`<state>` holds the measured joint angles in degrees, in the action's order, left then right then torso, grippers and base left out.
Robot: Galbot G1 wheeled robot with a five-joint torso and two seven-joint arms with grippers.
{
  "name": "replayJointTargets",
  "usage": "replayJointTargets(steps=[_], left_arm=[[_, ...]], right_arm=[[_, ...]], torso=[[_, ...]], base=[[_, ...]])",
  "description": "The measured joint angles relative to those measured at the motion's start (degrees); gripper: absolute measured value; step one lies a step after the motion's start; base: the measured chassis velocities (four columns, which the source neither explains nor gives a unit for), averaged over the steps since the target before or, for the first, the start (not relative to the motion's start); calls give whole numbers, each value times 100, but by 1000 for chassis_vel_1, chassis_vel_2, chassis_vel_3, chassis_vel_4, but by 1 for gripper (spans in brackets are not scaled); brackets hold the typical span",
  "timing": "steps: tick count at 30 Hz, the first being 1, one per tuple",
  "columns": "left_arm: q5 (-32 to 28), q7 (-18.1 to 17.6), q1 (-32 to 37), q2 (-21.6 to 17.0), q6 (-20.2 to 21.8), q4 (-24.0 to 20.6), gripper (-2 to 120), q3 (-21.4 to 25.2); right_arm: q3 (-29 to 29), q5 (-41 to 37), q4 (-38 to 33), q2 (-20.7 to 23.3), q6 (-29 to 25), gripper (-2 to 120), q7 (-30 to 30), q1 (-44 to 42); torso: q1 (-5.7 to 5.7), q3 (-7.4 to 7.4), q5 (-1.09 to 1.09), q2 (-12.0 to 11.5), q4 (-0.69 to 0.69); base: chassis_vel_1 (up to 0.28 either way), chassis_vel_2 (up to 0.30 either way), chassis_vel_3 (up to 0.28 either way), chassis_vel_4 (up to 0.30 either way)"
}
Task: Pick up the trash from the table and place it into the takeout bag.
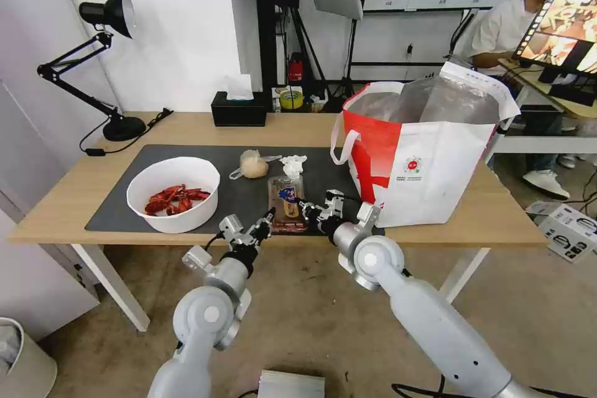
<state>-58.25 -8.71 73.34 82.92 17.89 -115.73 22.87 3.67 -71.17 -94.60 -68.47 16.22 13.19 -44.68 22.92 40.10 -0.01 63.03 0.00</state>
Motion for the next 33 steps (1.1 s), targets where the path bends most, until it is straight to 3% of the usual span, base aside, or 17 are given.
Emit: replayJointTargets(steps=[7,10,17,21,33], left_arm=[[840,488,332,-365,-207,-222,45,344],[1562,862,605,-592,-407,-309,60,597],[2673,1353,993,-743,-748,-377,84,926],[2953,1495,1120,-753,-877,-377,97,1038],[3589,1680,1456,-714,-1349,-197,100,1263]], right_arm=[[-14,5,-46,4,-11,0,25,-9],[-41,4,-49,-4,-16,0,43,-13],[-159,-8,-83,-53,-25,0,98,-42],[-237,-89,-238,-62,-26,0,138,-57],[-514,-454,-991,-113,-27,0,378,-143]], torso=[[0,0,0,0,0],[0,0,0,0,0],[0,0,0,0,0],[0,0,0,0,0],[0,0,1,0,0]], base=[[0,0,0,0],[0,0,0,0],[0,0,0,0],[0,0,0,0],[0,0,0,0]])
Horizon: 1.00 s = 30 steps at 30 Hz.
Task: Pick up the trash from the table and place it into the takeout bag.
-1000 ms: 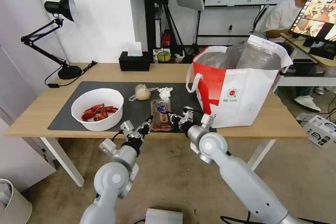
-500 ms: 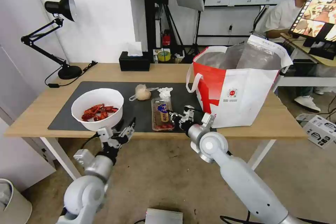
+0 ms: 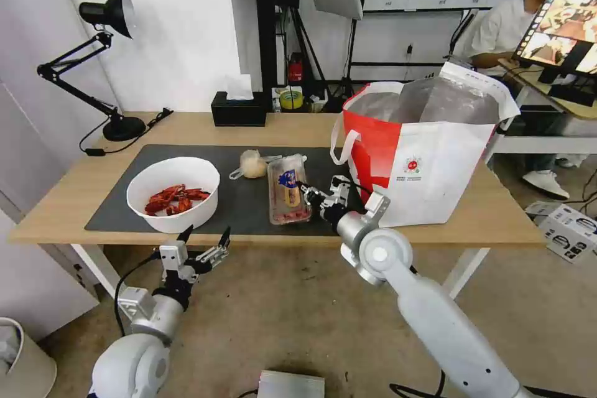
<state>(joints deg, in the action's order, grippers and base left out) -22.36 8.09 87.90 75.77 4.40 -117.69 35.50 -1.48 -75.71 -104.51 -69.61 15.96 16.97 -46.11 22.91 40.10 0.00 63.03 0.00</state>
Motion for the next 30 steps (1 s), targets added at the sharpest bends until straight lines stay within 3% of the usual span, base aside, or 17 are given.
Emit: replayJointTargets(steps=[6,12,23,30], left_arm=[[100,29,62,3,-83,44,100,47],[279,50,173,185,-222,131,100,37],[405,91,261,339,-344,145,100,15],[463,132,275,415,-375,153,100,-38]], right_arm=[[-144,-234,-320,-64,0,0,137,45],[-537,-855,-1106,-139,-7,0,787,700],[-1226,-920,-884,-139,-313,0,1281,1698],[-1618,-767,-750,20,-407,0,1460,1724]], torso=[[0,0,0,0,0],[0,1,0,0,0],[0,1,0,0,0],[0,1,1,0,1]], base=[[0,0,0,0],[0,0,0,0],[0,0,0,0],[0,0,0,0]])
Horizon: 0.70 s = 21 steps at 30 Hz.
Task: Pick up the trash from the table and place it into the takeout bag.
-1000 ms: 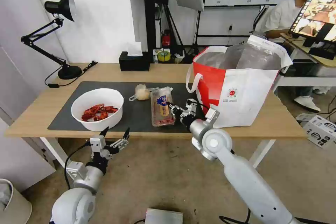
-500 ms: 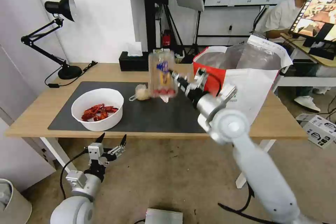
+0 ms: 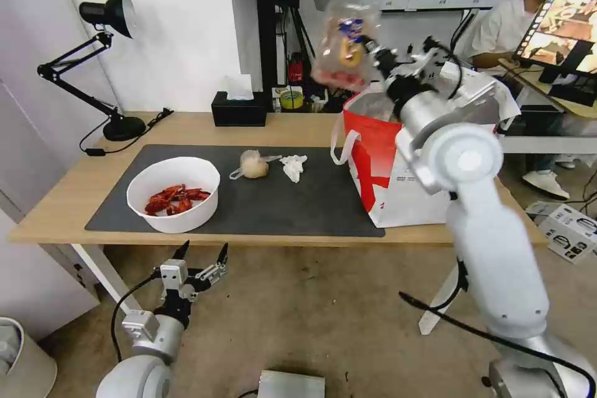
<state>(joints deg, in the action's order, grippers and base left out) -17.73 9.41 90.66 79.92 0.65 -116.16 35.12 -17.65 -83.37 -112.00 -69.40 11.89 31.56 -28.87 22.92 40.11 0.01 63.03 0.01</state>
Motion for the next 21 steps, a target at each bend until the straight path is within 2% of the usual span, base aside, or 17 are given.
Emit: replayJointTargets(steps=[9,21], left_arm=[[32,74,39,61,-51,0,100,-38],[52,101,66,70,-95,-28,100,-75]], right_arm=[[-428,402,182,87,-86,0,83,-278],[-613,728,218,120,-126,0,220,-537]], torso=[[0,-1,-1,0,-1],[0,-1,0,0,-1]], base=[[0,0,0,0],[0,0,0,0]])
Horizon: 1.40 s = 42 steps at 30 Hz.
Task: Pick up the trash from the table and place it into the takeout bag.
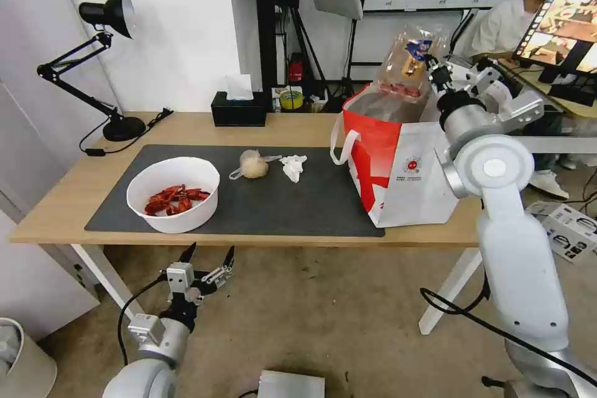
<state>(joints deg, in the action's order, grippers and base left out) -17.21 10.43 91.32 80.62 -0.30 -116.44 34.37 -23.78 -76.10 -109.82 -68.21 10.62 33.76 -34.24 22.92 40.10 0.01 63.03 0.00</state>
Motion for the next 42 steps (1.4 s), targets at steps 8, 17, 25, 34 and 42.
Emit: replayJointTargets(steps=[8,17,25,34,42], left_arm=[[99,35,62,45,-109,-1,100,-15],[161,60,91,94,-180,20,100,-23],[189,74,80,147,-201,47,100,-64],[212,83,74,186,-218,69,100,-84],[216,86,86,194,-235,73,100,-84]], right_arm=[[-15,405,71,23,2,0,73,-184],[-21,711,114,71,32,0,38,-431],[-72,748,97,153,120,0,9,-504],[-148,733,32,208,183,30,-76,-583],[-173,726,-13,211,192,54,-81,-620]], torso=[[0,0,-1,0,0],[0,0,-1,0,0],[0,0,-1,0,0],[0,0,0,0,0],[0,0,-1,0,0]], base=[[0,0,0,0],[0,0,0,0],[0,0,0,0],[0,0,0,0],[0,0,0,0]])
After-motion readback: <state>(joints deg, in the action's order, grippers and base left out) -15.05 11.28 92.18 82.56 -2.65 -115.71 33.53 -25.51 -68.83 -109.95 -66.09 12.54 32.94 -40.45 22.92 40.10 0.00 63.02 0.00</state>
